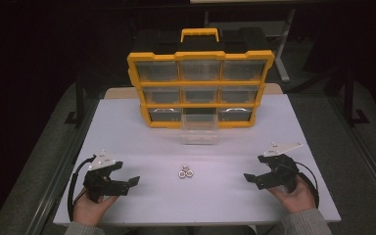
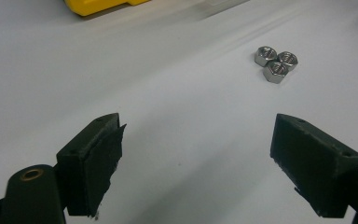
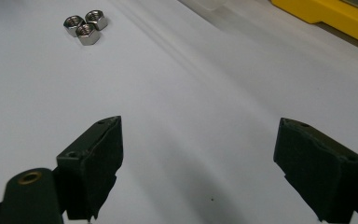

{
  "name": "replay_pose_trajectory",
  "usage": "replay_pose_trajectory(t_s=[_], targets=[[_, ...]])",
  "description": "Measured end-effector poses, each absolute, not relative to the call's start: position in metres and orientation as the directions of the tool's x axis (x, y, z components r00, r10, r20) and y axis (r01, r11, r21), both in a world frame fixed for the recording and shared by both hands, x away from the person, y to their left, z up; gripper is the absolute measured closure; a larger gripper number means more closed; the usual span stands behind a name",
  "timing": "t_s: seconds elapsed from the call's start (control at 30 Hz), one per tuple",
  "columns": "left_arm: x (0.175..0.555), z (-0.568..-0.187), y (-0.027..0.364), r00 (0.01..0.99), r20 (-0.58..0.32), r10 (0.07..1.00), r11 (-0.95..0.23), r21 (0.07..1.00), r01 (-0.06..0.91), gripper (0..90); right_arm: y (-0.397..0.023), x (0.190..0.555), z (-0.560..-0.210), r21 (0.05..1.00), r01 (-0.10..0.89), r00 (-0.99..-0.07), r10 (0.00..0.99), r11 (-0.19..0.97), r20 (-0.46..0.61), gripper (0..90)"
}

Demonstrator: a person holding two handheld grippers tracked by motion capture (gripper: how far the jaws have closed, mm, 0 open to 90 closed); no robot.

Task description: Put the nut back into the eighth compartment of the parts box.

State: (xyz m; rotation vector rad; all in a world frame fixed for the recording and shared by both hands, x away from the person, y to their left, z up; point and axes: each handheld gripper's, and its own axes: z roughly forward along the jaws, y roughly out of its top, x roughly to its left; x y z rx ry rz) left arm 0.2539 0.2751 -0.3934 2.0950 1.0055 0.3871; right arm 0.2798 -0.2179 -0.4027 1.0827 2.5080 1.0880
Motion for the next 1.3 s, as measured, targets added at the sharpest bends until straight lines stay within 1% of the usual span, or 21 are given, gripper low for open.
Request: replay_pose_trajectory(t_s=[0.27, 0.33, 0.4, 0.6, 0.8, 1.13, 1.3], targets=[[0.251, -0.393, 0.274, 0.647, -0.053, 0.760, -0.398, 0.750, 0.528, 16.0, -0.212, 0.278, -0.403, 0.690, 0.552, -0.718, 0.688, 0.469, 0.106, 14.9], [0.251, -0.393, 0.274, 0.648, -0.047, 0.760, -0.403, 0.747, 0.528, 16.1, -0.211, 0.279, -0.404, 0.694, 0.539, -0.727, 0.680, 0.477, 0.098, 14.9], [0.251, -0.393, 0.274, 0.640, -0.058, 0.766, -0.393, 0.747, 0.537, 16.1, -0.211, 0.280, -0.404, 0.690, 0.549, -0.724, 0.681, 0.472, 0.110, 14.9], [0.253, -0.394, 0.274, 0.646, -0.044, 0.762, -0.408, 0.742, 0.532, 16.1, -0.210, 0.282, -0.405, 0.680, 0.551, -0.730, 0.675, 0.484, 0.111, 14.9], [0.253, -0.392, 0.274, 0.653, -0.038, 0.756, -0.416, 0.742, 0.525, 16.1, -0.206, 0.282, -0.401, 0.687, 0.530, -0.741, 0.665, 0.497, 0.090, 16.2], [0.252, -0.390, 0.273, 0.647, -0.049, 0.761, -0.403, 0.747, 0.530, 16.1, -0.201, 0.286, -0.394, 0.673, 0.541, -0.740, 0.666, 0.505, 0.095, 16.7], [0.251, -0.389, 0.273, 0.645, -0.052, 0.762, -0.400, 0.747, 0.532, 16.1, -0.203, 0.287, -0.387, 0.674, 0.528, -0.744, 0.664, 0.517, 0.073, 16.7]])
